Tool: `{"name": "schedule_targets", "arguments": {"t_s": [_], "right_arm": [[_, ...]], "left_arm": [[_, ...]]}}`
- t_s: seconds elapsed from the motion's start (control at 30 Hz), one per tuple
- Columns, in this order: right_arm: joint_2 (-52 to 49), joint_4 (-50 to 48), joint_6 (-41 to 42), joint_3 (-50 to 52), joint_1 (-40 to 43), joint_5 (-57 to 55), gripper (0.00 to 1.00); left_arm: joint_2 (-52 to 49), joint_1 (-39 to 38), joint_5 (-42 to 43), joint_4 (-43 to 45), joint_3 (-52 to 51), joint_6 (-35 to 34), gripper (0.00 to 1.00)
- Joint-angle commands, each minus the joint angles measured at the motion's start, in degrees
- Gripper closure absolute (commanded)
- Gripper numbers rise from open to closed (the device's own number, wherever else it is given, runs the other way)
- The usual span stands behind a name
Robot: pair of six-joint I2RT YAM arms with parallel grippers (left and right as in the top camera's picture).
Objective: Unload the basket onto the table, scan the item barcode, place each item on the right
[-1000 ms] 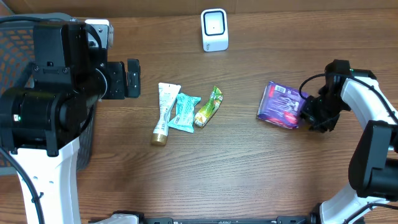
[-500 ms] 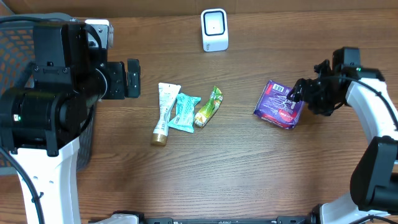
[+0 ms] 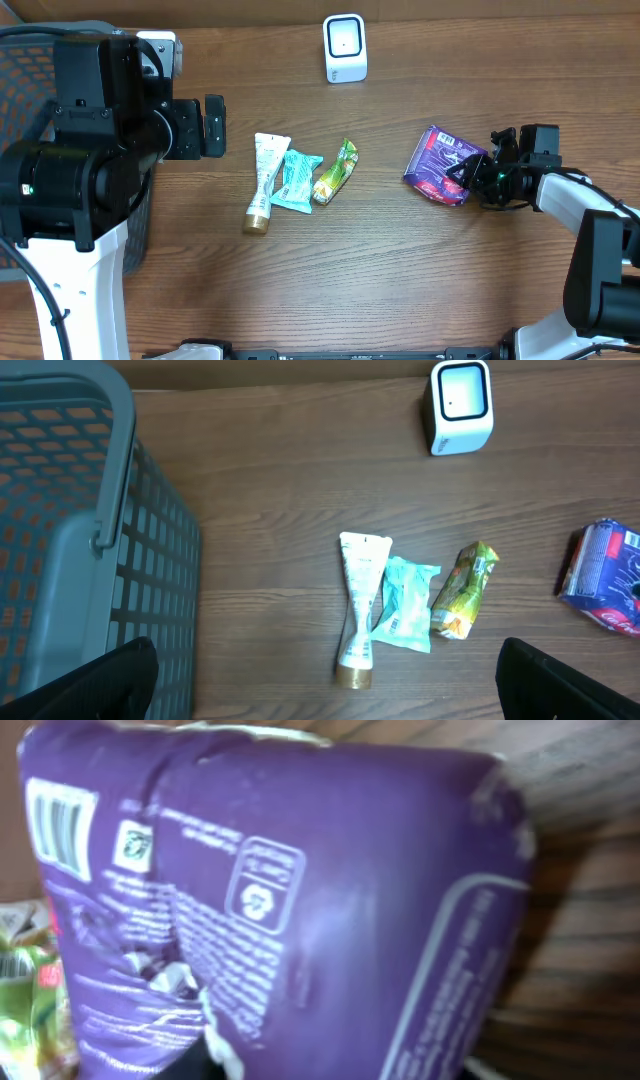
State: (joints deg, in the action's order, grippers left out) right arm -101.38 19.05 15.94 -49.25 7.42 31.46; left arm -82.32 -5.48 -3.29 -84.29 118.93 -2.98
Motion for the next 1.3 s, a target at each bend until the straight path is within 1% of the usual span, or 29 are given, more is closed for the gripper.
{"name": "schedule_targets", "arguments": {"t_s": [0.0, 0.1, 0.23, 0.3, 0.37, 0.43, 0.47, 0.5, 0.57, 0.63, 0.7, 0.8, 0.93, 1.03, 1.1, 1.17, 1.23, 1.27], "right_arm": [[-0.13, 0.35, 0.81, 1.79, -0.02, 0.13, 0.76], [1.62, 2.95, 0.42, 0.26, 0.50, 2.78, 0.81], [7.41, 15.87, -6.03, -7.41, 0.35, 3.30, 0.81], [9.20, 23.54, -9.75, -12.96, 0.20, 3.13, 0.81], [10.10, 34.73, -15.54, -22.84, -0.59, 2.38, 0.82], [10.10, 41.55, -19.65, -30.21, -1.97, 0.35, 0.82], [10.10, 43.95, -20.92, -33.24, -2.80, -0.90, 0.84], [10.10, 46.36, -21.88, -36.79, -3.85, -2.58, 0.88], [10.29, 48.83, -22.12, -42.86, -6.32, -4.59, 0.90], [11.65, 49.68, -23.39, -48.65, -9.55, -4.96, 0.90], [13.31, 49.57, -23.54, -51.82, -11.82, -4.96, 0.90], [15.58, 48.15, -23.52, -52.89, -14.25, -5.07, 0.90], [15.72, 47.67, -23.26, -52.83, -16.26, -5.05, 0.91], [15.72, 46.75, -21.24, -52.83, -16.50, -5.99, 0.96], [15.61, 45.59, -19.19, -52.83, -17.66, -11.61, 0.96], [15.26, 43.58, -15.80, -52.83, -20.31, -21.31, 0.96], [14.36, 39.58, -12.55, -52.83, -25.09, -34.82, 0.96], [13.81, 38.01, -11.98, -52.83, -26.62, -38.97, 0.96]], "left_arm": [[-0.17, 0.46, -0.22, 0.07, 0.42, 0.44, 0.00], [-0.17, 0.46, -0.22, 0.07, 0.42, 0.44, 0.01], [-0.17, 0.46, -0.22, 0.09, 0.42, 0.44, 0.01], [-0.17, 0.46, -0.22, 0.07, 0.42, 0.44, 0.00], [-0.17, 0.46, -0.20, 0.07, 0.42, 0.44, 0.00], [-0.17, 0.46, -0.20, 0.07, 0.42, 0.44, 0.00], [-0.17, 0.46, -0.20, 0.07, 0.42, 0.44, 0.01], [-0.17, 0.46, -0.20, 0.09, 0.42, 0.44, 0.00], [-0.17, 0.46, -0.17, 0.07, 0.42, 0.44, 0.00], [-0.17, 0.46, -0.20, 0.07, 0.42, 0.44, 0.00], [-0.17, 0.46, -0.17, 0.07, 0.42, 0.44, 0.00], [-0.17, 0.46, -0.17, 0.09, 0.42, 0.44, 0.00], [-0.17, 0.46, -0.17, 0.07, 0.42, 0.44, 0.00], [-0.17, 0.46, -0.15, 0.07, 0.42, 0.44, 0.00], [-0.17, 0.46, -0.15, 0.09, 0.42, 0.44, 0.00], [-0.17, 0.46, -0.15, 0.07, 0.42, 0.44, 0.00], [-0.17, 0.46, -0.17, 0.07, 0.42, 0.44, 0.00], [-0.17, 0.46, -0.15, 0.07, 0.42, 0.44, 0.00]]}}
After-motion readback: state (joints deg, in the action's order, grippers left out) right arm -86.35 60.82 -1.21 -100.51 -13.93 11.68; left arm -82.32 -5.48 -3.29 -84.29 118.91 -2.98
